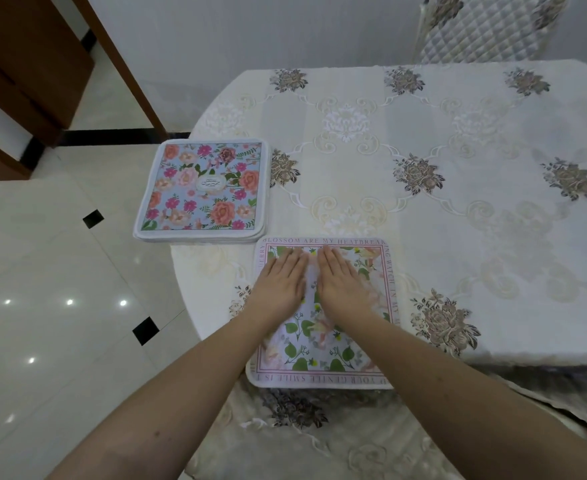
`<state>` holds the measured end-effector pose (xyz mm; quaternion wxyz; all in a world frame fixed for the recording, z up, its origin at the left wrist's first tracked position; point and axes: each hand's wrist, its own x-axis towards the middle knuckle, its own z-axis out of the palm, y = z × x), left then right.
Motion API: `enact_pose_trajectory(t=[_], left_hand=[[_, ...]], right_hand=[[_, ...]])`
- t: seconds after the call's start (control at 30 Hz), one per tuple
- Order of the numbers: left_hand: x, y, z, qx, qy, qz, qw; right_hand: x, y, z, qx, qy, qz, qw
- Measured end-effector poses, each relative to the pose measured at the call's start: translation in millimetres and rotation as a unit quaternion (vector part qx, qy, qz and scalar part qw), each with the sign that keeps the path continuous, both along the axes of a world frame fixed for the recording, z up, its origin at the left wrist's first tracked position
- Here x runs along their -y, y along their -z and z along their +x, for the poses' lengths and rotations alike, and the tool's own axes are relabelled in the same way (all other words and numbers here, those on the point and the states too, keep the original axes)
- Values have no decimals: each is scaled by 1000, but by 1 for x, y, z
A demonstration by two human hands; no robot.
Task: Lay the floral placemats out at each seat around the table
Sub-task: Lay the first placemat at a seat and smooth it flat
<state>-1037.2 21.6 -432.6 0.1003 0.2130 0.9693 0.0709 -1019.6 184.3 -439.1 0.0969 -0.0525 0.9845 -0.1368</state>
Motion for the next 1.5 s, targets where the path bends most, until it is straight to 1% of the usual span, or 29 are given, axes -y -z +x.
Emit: enact_pose_trajectory(t=[0.07,0.17,0.23,0.33,0.4,0.5,0.6,0.7,0.87,0.93,1.0,1.07,1.13,1.23,1.37,1.5], left_hand=[[-5,11,-7,7,9,-14,1000],[-13,25,-16,21,0,-2,1000],[-14,32,-19,21,2,9,1000],[-10,39,-19,1,7,15,1000],[-4,41,-17,-9,-7,20,1000],[4,40,-17,-16,-37,24,999],[11,38,-16,-12,-46,25,999],[17,37,-15,-8,-69,30,997],[34,36,-16,1,-77,32,996],[39,34,-17,2,-85,18,996],[36,30,-15,-3,-93,-1,996],[26,23,-11,-4,-100,10,995],[11,18,0,-1,-96,31,995],[-10,19,25,11,-68,29,997],[-14,29,51,33,-50,8,998],[1,32,66,25,-18,-6,999]], right_hand=[[4,9,-10,20,4,-10,1000],[3,21,-16,33,10,-17,999],[-4,28,-16,23,-5,4,1000],[-20,29,-14,-19,-12,23,999],[-34,28,-11,-39,21,26,999],[-54,26,-7,-29,83,36,995],[-68,25,-2,-26,115,16,993],[-78,23,2,-25,133,6,991],[-90,24,3,-11,151,14,988],[-88,22,4,-13,153,18,988],[-80,20,9,-23,159,0,987],[-63,20,17,-30,138,-17,990],[-39,21,25,-37,94,-28,995],[-11,24,35,-24,40,-23,999],[-5,20,52,-18,7,17,1000],[-11,16,68,-26,-21,31,999]])
